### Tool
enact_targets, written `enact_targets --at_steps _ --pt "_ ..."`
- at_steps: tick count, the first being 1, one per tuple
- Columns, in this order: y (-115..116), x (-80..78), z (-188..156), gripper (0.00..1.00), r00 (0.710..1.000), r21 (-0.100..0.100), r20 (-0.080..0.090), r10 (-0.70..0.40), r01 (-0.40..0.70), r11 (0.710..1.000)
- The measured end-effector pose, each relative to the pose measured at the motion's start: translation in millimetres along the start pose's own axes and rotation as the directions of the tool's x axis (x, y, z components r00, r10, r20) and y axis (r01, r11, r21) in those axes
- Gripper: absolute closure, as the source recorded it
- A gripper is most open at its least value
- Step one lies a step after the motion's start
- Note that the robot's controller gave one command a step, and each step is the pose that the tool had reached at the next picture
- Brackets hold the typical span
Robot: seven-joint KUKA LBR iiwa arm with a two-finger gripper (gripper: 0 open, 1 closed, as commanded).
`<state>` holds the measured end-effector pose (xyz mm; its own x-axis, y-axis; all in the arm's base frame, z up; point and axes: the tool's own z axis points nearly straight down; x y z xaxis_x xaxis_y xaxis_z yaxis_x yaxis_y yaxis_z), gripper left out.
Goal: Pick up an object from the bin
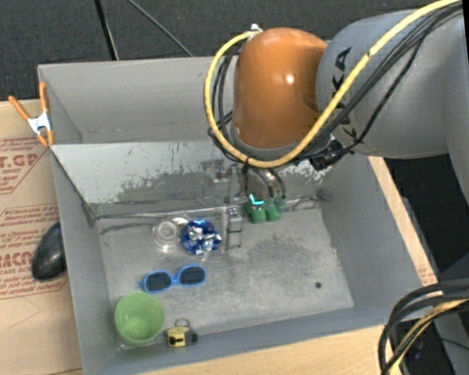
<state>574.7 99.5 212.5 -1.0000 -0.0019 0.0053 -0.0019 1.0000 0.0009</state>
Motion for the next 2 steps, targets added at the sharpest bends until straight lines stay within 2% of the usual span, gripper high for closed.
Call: enact_targets --at_steps 1,2 --pt "52 52.7 148 0.0 1.0 0.001 -0.003 0.015 -0.015 1.0" --pt "35 51.9 112 0.0 0.996 -0.001 0.008 0.089 -0.089 0.996"
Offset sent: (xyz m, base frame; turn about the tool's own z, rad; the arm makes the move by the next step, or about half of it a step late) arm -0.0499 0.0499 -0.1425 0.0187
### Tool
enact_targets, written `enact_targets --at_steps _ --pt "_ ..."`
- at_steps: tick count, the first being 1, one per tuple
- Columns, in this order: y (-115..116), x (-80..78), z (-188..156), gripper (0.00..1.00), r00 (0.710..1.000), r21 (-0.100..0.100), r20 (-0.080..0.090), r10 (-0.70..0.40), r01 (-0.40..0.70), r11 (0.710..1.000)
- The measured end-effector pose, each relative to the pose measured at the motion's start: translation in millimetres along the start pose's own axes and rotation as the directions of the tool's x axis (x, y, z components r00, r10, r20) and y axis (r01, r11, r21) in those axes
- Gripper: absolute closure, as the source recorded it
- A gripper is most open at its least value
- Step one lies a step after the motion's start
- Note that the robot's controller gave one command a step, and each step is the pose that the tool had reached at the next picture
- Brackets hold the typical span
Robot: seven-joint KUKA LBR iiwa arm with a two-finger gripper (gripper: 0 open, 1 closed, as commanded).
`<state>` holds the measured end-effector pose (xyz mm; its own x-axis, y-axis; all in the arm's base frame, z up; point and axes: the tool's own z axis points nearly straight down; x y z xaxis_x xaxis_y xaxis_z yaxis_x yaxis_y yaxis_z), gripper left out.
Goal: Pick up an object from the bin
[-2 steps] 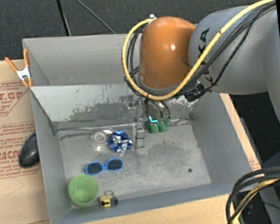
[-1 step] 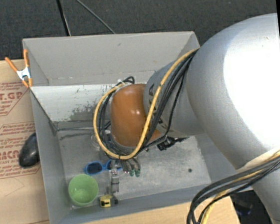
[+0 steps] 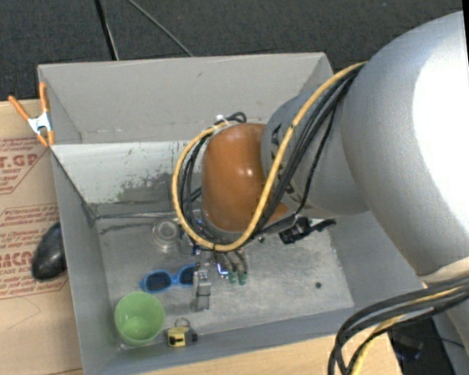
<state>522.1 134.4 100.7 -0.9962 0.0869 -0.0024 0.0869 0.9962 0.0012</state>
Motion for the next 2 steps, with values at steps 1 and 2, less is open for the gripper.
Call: enact_targets --at_steps 1,2 --pt "3 -8.1 -3 0.0 1.0 0.0 -0.001 0.03 -0.03 1.0" --pt "-10 3.3 33 0.0 0.991 0.002 -0.006 0.133 -0.133 0.991"
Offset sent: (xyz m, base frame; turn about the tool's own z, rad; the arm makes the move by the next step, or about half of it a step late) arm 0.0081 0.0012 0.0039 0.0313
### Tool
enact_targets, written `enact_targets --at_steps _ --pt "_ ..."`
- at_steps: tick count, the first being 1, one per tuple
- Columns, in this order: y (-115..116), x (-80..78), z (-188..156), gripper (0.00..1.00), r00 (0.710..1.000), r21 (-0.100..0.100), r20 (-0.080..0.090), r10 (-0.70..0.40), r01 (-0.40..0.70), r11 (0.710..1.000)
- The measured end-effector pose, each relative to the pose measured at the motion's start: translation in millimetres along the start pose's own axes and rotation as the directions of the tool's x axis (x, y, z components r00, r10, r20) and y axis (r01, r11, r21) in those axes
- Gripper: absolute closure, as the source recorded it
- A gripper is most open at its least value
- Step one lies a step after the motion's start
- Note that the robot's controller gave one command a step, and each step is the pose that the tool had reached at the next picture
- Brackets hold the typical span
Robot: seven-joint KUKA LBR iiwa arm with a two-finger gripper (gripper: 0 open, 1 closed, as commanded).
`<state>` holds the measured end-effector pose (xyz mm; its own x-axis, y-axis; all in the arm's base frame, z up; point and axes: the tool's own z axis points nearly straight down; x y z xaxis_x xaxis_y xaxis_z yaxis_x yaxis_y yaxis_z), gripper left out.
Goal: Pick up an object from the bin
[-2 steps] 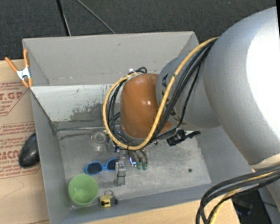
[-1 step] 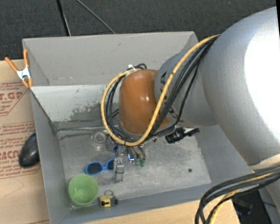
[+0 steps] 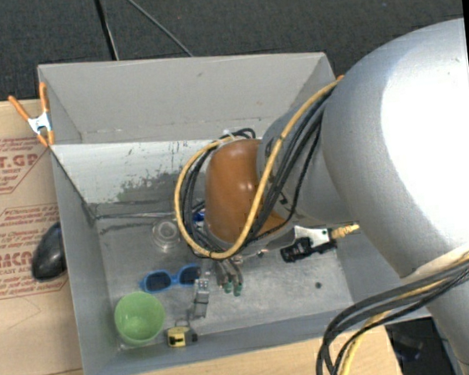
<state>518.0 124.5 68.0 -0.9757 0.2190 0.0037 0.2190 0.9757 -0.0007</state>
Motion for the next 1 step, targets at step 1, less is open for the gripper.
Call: enact_targets --at_steps 1 --pt "0.9 0.6 0.6 0.0 1.0 -0.002 0.002 -0.002 0.002 1.0"
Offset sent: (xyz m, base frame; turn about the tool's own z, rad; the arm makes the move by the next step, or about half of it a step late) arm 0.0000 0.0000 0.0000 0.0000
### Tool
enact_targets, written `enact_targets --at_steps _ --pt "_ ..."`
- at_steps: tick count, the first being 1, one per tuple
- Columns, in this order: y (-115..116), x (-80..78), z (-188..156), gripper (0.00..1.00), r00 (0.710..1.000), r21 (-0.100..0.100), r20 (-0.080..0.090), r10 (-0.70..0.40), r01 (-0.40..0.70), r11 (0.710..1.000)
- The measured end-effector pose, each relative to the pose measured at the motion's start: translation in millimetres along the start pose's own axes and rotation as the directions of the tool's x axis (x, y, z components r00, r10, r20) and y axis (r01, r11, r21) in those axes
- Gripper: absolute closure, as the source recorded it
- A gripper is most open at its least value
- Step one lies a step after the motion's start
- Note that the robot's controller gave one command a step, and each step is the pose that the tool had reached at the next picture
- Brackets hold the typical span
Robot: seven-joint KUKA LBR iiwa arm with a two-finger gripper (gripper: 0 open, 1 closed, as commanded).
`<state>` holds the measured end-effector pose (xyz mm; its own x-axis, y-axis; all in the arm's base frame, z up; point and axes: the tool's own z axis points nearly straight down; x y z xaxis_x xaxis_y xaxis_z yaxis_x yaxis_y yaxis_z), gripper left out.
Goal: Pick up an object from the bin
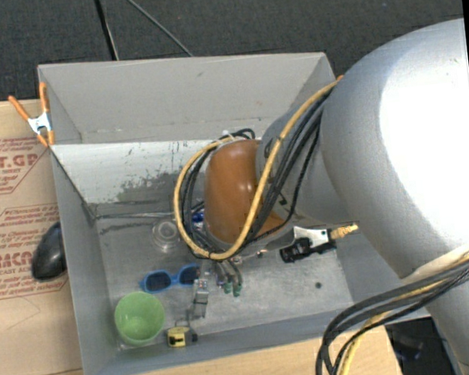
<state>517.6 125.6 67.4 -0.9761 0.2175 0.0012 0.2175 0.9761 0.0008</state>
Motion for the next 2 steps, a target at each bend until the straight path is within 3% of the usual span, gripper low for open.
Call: enact_targets --at_steps 1,2 --pt "0 -0.2 0 1.0 1.0 -0.001 0.001 0.0 0.0 1.0" --pt "2 -1.7 -100 1.0 1.0 -0.004 0.009 -0.001 0.002 1.0"
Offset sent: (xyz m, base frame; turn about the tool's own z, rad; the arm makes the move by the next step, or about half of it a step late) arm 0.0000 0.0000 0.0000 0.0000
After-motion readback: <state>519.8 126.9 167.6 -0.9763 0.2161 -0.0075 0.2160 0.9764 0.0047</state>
